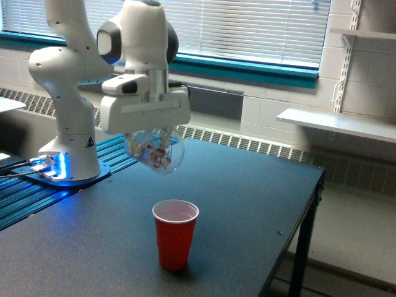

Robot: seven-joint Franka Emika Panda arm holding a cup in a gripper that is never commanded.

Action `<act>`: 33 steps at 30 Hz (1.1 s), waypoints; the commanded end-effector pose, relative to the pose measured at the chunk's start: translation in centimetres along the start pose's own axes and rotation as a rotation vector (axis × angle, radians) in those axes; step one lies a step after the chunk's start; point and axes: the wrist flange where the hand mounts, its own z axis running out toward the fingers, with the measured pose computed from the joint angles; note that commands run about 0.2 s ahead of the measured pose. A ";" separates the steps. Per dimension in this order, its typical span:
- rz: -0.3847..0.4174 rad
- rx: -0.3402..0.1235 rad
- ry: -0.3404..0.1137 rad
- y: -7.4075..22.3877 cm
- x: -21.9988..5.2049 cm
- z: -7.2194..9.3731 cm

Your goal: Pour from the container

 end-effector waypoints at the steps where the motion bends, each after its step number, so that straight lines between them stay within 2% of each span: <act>1: 0.011 -0.003 -0.028 0.1 0.8 1.0; 17: 0.054 0.011 -0.093 -2.0 1.5 2.5; 26: 0.120 0.065 -0.184 -1.9 1.5 3.5; 33: 0.158 0.084 -0.201 -1.3 1.8 3.5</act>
